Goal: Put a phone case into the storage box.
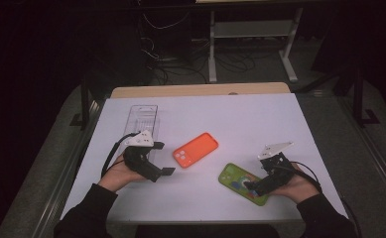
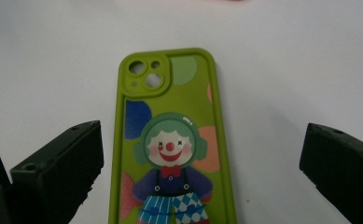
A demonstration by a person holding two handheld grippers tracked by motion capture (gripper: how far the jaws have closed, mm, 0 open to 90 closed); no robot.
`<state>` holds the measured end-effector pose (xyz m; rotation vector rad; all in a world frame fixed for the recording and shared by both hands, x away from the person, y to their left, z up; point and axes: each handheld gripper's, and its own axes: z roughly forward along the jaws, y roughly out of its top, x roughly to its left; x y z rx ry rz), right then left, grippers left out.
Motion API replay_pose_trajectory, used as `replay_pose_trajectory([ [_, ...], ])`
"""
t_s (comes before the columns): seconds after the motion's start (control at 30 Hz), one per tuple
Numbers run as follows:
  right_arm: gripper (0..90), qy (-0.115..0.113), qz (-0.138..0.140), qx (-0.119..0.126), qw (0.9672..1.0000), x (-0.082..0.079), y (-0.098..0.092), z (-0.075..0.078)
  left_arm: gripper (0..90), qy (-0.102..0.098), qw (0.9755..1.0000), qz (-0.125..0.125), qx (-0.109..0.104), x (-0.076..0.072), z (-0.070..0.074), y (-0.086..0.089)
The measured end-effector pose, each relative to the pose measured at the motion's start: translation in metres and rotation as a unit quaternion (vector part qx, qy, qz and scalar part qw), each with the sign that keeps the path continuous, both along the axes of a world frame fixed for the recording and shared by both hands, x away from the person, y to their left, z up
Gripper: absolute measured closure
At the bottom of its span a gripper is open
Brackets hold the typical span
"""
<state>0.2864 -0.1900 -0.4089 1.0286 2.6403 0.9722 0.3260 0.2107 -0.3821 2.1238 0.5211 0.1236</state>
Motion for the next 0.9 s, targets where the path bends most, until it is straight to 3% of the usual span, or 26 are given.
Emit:
replay_pose_trajectory([
  [0.5, 2.0, 0.029, 0.015, -0.047, 0.9984, -0.007, 0.005, -0.021, 0.0, 0.000, 1.0000, -0.001, -0.001, 0.000, 0.000, -0.001],
  [0.9, 6.5, 0.033, 0.037, -0.071, 0.9963, -0.011, 0.012, -0.027, 0.0, 0.001, 1.0000, -0.002, 0.001, -0.001, 0.000, -0.001],
])
